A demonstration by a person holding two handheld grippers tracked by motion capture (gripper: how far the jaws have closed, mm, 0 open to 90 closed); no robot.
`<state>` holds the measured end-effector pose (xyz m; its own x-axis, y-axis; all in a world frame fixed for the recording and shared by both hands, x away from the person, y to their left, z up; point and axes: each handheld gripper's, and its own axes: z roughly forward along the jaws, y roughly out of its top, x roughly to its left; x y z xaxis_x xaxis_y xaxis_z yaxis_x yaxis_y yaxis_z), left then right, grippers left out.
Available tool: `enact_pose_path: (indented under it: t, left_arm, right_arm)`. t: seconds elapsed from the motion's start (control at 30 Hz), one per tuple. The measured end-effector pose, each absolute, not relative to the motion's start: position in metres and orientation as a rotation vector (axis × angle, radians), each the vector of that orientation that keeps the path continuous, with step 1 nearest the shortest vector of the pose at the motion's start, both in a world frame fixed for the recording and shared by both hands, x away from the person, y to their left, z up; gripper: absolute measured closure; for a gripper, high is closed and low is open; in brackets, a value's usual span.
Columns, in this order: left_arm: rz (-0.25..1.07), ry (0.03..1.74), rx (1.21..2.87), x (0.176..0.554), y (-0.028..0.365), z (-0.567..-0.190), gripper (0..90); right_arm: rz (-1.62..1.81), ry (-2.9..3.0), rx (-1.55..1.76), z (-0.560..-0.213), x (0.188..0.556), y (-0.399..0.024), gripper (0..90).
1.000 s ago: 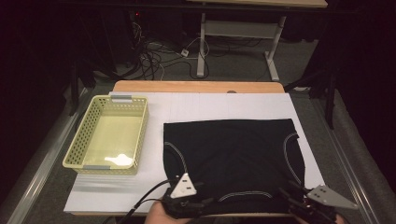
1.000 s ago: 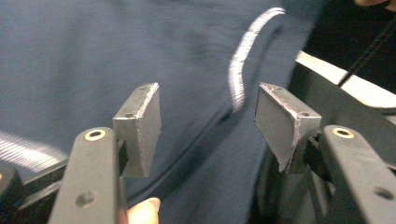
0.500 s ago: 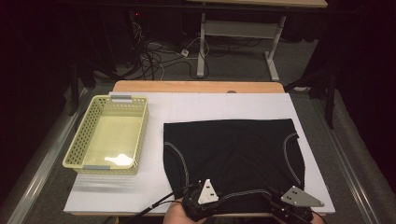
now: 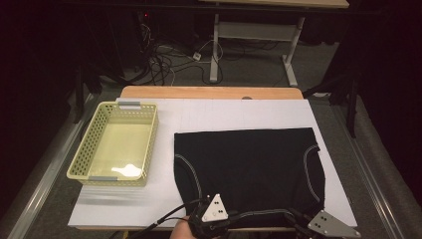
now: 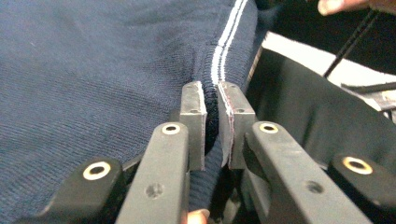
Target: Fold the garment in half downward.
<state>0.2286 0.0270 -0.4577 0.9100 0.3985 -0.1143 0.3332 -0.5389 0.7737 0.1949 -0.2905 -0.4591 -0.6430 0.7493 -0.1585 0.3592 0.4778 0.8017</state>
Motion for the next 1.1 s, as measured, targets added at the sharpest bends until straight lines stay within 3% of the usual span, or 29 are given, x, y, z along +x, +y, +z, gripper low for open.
enact_pose_path:
  t: [0.1,0.2,0.37,0.63,0.93,1.1]
  left_arm:
    - [0.057,0.545,2.204,0.231,0.026,-0.469,79.5]
    - [0.022,0.553,2.199,0.235,0.028,-0.474,75.5]
    - [0.060,0.574,2.136,0.239,0.044,-0.467,60.8]
    - [0.171,0.712,2.003,0.256,0.094,-0.461,35.5]
    - [0.239,0.827,1.912,0.269,0.142,-0.464,15.6]
    - [0.239,0.858,1.920,0.272,0.149,-0.470,13.8]
  right_arm:
    - [1.033,2.268,0.932,-0.467,0.197,-0.292,75.4]
    - [1.042,2.304,0.955,-0.472,0.202,-0.291,68.2]
    - [1.142,2.272,0.984,-0.466,0.206,-0.294,49.6]
    - [1.202,2.225,1.025,-0.461,0.218,-0.296,28.5]
    - [1.231,2.207,1.033,-0.465,0.233,-0.291,15.7]
    - [1.231,2.209,1.052,-0.470,0.241,-0.291,12.5]
